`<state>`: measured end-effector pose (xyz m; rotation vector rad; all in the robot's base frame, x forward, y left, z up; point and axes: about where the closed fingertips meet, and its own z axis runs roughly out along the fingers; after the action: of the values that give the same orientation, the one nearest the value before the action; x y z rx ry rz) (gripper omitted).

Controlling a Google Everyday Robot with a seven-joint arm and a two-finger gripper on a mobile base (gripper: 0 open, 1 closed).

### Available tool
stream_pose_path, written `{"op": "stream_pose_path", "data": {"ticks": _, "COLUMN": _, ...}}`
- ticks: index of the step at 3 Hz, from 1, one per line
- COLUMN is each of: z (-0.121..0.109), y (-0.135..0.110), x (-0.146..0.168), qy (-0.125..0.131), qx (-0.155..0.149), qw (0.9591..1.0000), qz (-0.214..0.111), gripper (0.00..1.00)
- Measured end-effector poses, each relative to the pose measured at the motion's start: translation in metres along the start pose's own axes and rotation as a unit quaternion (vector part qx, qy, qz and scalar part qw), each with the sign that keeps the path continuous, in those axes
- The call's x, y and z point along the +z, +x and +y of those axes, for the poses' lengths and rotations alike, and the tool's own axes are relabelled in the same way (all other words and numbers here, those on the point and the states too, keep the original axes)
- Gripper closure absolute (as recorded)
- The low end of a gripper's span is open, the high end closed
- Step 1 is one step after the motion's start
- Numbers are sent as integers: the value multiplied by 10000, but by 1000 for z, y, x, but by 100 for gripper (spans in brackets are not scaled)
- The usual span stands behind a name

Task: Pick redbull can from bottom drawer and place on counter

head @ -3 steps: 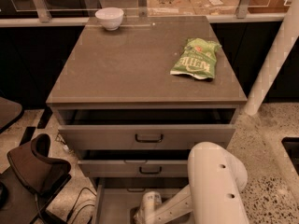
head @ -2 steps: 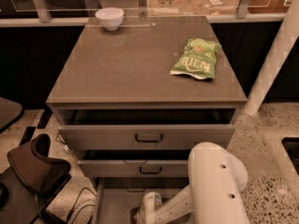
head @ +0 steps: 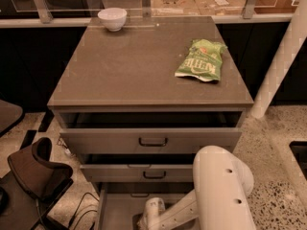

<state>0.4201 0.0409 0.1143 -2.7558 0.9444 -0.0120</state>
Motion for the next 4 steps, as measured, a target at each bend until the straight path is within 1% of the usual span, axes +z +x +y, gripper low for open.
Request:
{"op": "stream_pose_path", "data": {"ticks": 1, "z": 3, "y": -4, "x": -23, "qy": -3, "qx": -45, "qw": 9999, "qz": 140, "gripper": 100}}
{"op": "stream_pose_path", "data": {"ticks": 2, "z": 12, "y": -14, "x": -59, "qy": 23, "qx": -37, "qw": 9993, "qz": 380, "gripper": 100}}
{"op": "stream_pose_path", "data": {"ticks": 3, "z": 22, "y": -17, "x": -98, "qy": 108, "qx": -27, "qw": 9978, "qz": 656, "gripper": 100}}
{"op": "stream_pose_path", "data": {"ticks": 4, "z": 26, "y": -14, "x": -136, "qy": 243, "qx": -62, "qw": 9961, "qz": 847, "gripper": 100}}
